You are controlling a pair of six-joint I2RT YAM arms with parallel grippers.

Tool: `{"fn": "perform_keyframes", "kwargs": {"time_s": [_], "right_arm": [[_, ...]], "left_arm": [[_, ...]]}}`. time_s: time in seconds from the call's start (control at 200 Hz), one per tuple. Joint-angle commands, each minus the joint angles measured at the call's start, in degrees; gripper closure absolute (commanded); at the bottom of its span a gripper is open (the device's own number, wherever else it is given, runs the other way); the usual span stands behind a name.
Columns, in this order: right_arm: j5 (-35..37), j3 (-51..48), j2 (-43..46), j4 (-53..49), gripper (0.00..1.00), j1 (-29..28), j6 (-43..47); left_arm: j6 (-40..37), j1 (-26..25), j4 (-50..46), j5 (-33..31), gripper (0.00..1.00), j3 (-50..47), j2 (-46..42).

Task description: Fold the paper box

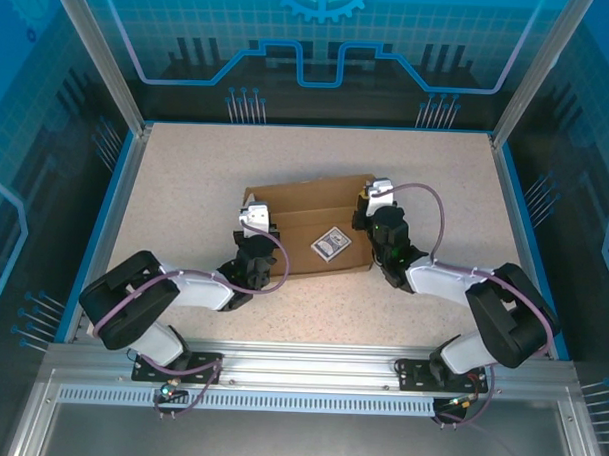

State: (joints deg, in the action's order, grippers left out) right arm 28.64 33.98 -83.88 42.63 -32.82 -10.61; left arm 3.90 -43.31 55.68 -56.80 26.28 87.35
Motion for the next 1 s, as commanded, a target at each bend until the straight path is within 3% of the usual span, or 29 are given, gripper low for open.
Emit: {"fn": "perform_keyframes", "kwargs": {"time_s": [0.0, 0.991], "right_arm": [[-2.66, -3.04, -0.26, -3.46, 0.97, -3.08, -1.78], [2.12, -11.63, 3.01, -0.62, 0.97, -5.86, -4.25]], "left_arm": [[-0.12, -1.43, -1.19, 3.01, 0.85, -0.94, -1.43], [2.77, -1.43, -5.94, 3.36, 0.80, -3.02, -6.67]]}}
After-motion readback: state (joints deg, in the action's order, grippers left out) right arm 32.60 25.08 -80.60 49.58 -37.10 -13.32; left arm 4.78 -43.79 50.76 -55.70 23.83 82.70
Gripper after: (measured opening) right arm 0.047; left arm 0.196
